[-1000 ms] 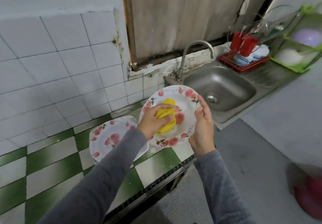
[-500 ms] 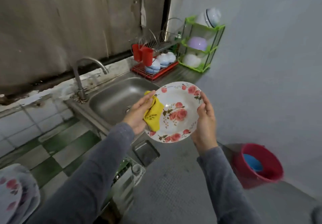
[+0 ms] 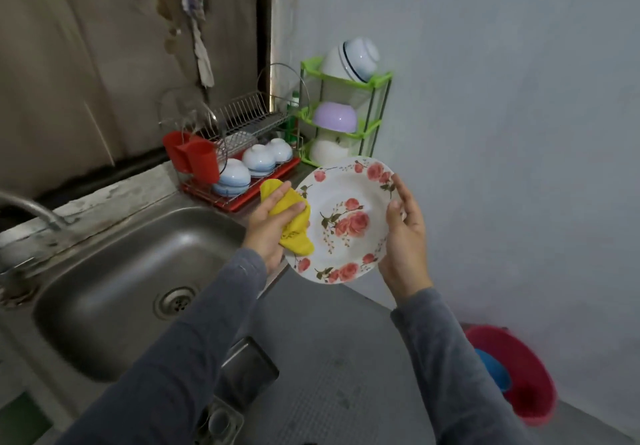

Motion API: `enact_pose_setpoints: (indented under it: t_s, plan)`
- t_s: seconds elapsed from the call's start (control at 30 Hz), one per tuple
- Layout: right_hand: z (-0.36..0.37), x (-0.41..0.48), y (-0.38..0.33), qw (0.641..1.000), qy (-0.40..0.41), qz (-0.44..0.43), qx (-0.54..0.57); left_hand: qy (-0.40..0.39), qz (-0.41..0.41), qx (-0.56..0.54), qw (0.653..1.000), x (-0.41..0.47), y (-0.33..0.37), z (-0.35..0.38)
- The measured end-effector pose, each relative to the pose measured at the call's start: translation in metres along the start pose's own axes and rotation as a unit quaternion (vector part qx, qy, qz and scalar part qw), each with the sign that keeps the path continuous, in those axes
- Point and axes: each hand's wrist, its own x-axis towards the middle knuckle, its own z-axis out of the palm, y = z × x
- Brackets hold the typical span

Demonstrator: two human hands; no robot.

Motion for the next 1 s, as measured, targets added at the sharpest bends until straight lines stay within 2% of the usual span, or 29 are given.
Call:
enact_pose_setpoints:
  t_s: [0.3,0.5,0.63,1.0]
  plan:
    - [0.019,0.174,-0.004,0.999,-0.053,-0.006,-0.009,0.037,0.028,-0.028,0.999,0.154,0.009,0.063]
    - [0.038,0.267,0.015,0.994,-0.101,-0.005,-0.026,0.102,0.061,-0.001,0.993,0.229,0.020,0.083]
    - [0.058,0.327,0.028,0.985,-0.158,-0.052,-0.049,0.149,0.093,0.008,0.984,0.275,0.026,0.092]
    - [0.127,0.468,0.030,0.938,-0.330,-0.099,-0.035,0.318,0.200,0.026,0.926,0.375,0.059,0.084]
